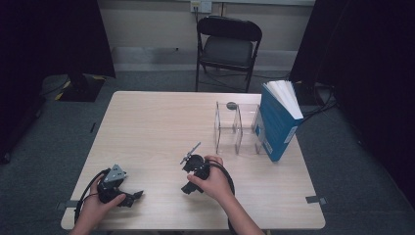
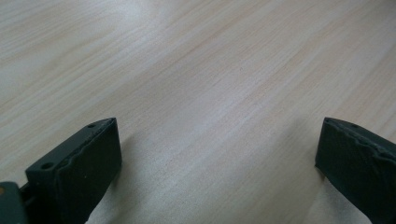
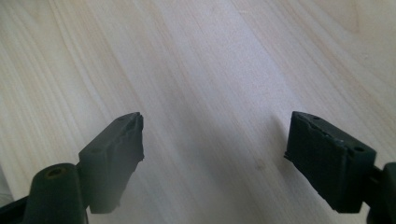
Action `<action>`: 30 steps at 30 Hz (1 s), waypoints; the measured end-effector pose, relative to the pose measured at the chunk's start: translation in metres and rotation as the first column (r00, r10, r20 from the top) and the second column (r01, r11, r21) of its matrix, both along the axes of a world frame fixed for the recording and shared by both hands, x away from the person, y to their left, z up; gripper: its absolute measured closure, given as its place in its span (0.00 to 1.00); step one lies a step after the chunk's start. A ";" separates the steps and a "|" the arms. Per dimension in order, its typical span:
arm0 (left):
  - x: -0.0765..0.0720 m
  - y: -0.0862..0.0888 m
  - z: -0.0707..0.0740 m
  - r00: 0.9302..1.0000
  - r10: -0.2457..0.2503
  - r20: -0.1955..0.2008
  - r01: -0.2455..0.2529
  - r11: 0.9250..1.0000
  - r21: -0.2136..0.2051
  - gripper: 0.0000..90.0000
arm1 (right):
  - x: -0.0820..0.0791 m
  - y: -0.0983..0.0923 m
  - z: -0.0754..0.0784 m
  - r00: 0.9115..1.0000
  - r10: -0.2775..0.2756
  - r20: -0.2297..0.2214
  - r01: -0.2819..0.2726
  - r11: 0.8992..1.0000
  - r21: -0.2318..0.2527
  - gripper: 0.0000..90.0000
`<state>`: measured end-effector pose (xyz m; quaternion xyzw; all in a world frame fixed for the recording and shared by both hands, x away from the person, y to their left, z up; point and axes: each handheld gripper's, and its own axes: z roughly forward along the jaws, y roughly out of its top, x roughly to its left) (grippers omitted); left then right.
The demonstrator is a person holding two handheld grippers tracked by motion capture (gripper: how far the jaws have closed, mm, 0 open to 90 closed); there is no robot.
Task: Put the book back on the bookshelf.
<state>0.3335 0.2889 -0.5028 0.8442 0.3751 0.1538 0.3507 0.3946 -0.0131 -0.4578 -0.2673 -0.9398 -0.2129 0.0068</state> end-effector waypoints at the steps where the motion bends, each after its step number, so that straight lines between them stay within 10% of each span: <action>1: 0.000 0.000 0.000 1.000 0.000 0.000 0.000 1.000 0.000 0.00 | 0.000 0.000 -0.001 1.000 0.002 0.000 -0.002 1.000 0.001 0.20; 30: 0.000 0.000 0.000 1.000 0.000 -0.001 0.000 1.000 0.002 0.00 | -0.014 0.011 -0.020 0.990 0.035 0.135 -0.038 0.999 0.024 0.16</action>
